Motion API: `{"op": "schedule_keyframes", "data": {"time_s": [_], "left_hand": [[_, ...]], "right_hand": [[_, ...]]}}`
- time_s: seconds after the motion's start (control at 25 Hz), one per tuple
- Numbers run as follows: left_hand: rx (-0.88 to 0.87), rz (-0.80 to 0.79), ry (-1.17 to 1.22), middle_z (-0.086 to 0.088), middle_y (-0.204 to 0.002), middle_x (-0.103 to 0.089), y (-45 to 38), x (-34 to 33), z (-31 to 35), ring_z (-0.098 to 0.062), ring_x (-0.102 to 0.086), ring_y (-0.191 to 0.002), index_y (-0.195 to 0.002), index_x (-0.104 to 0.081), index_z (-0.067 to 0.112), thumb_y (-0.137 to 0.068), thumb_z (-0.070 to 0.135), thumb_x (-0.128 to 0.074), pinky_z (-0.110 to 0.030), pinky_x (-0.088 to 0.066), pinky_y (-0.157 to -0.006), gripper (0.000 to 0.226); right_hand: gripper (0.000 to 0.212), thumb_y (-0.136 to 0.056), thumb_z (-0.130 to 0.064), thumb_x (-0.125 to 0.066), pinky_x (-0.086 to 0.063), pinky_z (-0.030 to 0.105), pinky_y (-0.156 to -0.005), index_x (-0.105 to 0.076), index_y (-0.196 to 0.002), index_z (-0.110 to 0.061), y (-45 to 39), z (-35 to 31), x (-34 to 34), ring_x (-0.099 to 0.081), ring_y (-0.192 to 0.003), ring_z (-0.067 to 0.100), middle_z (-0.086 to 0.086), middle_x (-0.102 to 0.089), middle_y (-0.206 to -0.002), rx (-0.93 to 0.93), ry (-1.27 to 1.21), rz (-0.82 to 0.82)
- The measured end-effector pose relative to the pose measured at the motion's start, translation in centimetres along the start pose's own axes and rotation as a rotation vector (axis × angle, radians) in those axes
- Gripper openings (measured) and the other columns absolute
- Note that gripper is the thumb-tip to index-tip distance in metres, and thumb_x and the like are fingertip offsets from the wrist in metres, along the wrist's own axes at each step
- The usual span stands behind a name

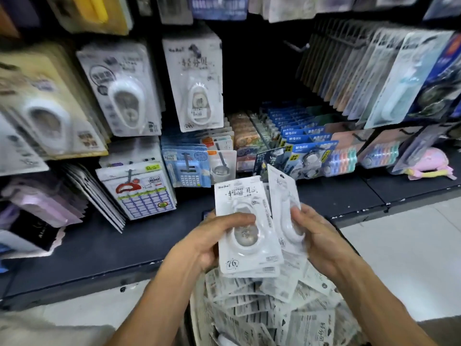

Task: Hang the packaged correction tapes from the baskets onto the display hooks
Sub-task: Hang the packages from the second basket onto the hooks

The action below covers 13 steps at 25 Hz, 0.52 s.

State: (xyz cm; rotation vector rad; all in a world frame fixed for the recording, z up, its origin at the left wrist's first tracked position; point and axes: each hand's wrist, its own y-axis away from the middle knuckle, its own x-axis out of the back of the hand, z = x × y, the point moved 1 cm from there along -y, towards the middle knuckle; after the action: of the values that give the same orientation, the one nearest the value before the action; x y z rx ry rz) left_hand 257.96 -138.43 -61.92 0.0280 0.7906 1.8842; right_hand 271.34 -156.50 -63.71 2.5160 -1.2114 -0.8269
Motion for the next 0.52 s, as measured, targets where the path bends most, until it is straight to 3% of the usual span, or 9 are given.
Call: {"op": "schedule_keyframes", "data": {"time_s": [0.08, 0.16, 0.32, 0.44, 0.52], "left_hand": [[-0.191, 0.06, -0.079, -0.011, -0.101, -0.081, 3.0, 0.5, 4.5, -0.027, -0.079, -0.084, -0.116, -0.07, 0.013, -0.053, 0.007, -0.091, -0.038, -0.064, -0.068, 0.066], [-0.372, 0.109, -0.137, -0.01, -0.104, -0.08, 6.5, 1.7, 8.5, -0.029, -0.079, -0.091, -0.119, -0.069, 0.015, -0.046, 0.016, -0.095, -0.038, -0.064, -0.071, 0.078], [-0.69, 0.177, -0.142, -0.012, -0.107, -0.08, 12.5, 4.3, 14.8, -0.031, -0.078, -0.092, -0.116, -0.072, 0.015, -0.045, 0.02, -0.092, -0.033, -0.063, -0.068, 0.074], [-0.792, 0.294, -0.172, -0.011, -0.109, -0.079, 13.6, 5.8, 17.4, -0.03, -0.078, -0.094, -0.129, -0.062, 0.01, -0.039, 0.022, -0.091, -0.035, -0.063, -0.071, 0.095], [-0.81, 0.331, -0.167, -0.009, -0.108, -0.08, 13.8, 6.6, 17.6, -0.029, -0.078, -0.094, -0.13, -0.06, 0.01, -0.035, 0.023, -0.091, -0.035, -0.063, -0.07, 0.101]], "right_hand": [[0.055, -0.079, -0.002, -0.065, -0.063, 0.04, -0.072, -0.062, -0.132, -0.015, 0.7, -3.3, -1.9, -0.074, -0.092, 0.029, 0.019, -0.071, -0.122, 0.108, 0.028, -0.11], [0.07, -0.072, 0.006, -0.066, -0.063, 0.04, -0.074, -0.062, -0.134, -0.026, 1.4, -6.0, -4.1, -0.072, -0.099, 0.032, 0.017, -0.07, -0.126, 0.243, 0.077, -0.234], [0.079, -0.073, -0.01, -0.083, -0.061, 0.036, -0.079, -0.051, -0.143, -0.028, 2.0, -10.2, -10.7, -0.072, -0.108, 0.029, 0.009, -0.072, -0.124, 0.503, 0.193, -0.336], [0.059, -0.078, -0.019, -0.078, -0.061, 0.035, -0.078, -0.057, -0.132, -0.032, 1.7, -11.9, -15.2, -0.074, -0.101, 0.023, 0.003, -0.077, -0.113, 0.6, 0.29, -0.247], [0.036, -0.088, -0.016, -0.074, -0.058, 0.031, -0.065, -0.066, -0.117, -0.036, 1.6, -12.1, -17.0, -0.074, -0.093, 0.021, -0.002, -0.078, -0.104, 0.62, 0.384, -0.153]]}}
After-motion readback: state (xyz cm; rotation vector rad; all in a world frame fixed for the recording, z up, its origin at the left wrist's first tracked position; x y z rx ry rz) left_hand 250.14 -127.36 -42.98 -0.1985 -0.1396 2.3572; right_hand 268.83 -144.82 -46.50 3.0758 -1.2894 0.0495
